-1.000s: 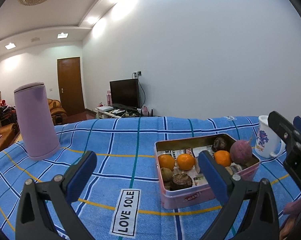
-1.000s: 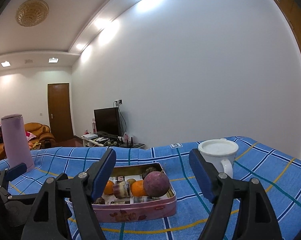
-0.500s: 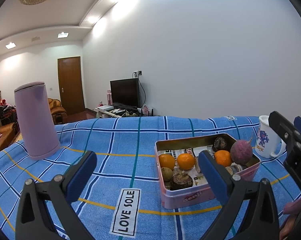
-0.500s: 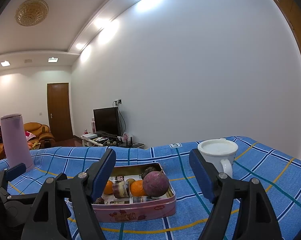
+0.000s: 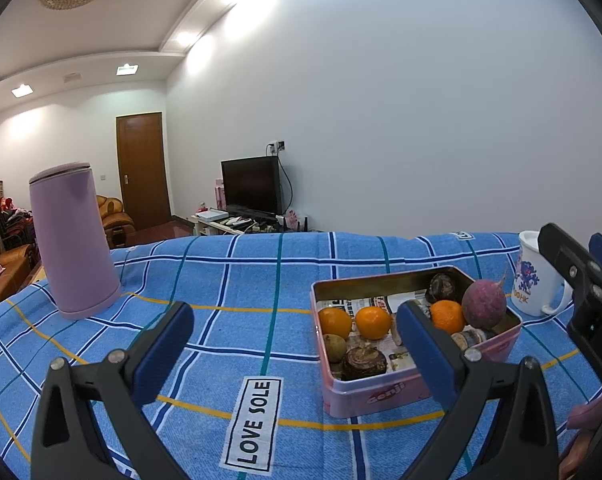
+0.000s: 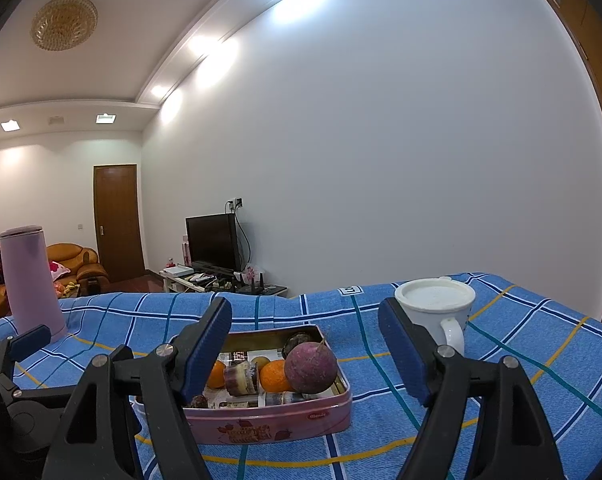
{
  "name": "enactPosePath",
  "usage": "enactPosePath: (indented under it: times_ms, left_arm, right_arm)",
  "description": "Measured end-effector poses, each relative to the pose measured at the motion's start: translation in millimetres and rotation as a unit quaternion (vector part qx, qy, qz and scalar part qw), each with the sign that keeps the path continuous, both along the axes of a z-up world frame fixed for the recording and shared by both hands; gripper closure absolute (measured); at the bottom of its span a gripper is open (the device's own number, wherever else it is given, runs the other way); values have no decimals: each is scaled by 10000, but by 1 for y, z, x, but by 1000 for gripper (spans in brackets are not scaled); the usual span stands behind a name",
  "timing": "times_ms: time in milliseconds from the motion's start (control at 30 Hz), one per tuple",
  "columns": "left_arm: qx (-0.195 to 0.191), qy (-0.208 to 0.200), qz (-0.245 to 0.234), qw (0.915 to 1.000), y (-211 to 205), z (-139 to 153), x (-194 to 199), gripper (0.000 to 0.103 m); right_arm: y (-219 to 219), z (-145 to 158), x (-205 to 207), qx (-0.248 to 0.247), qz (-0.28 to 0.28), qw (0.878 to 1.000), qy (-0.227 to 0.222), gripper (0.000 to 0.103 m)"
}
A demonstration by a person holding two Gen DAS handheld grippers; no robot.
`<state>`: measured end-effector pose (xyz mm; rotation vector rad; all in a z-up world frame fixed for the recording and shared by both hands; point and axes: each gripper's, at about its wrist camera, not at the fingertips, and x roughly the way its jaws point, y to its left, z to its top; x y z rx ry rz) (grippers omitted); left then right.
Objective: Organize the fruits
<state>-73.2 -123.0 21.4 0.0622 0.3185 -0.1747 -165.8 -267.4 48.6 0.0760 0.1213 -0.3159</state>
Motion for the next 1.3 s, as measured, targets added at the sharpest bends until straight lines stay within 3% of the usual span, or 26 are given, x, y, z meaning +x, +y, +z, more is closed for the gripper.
enactPosePath:
  times_ms: [1300]
  left_arm:
    - [13, 37, 102, 9999, 3, -1, 1, 0]
  right_arm:
    - [0, 1, -2, -9, -22, 10000, 16, 26]
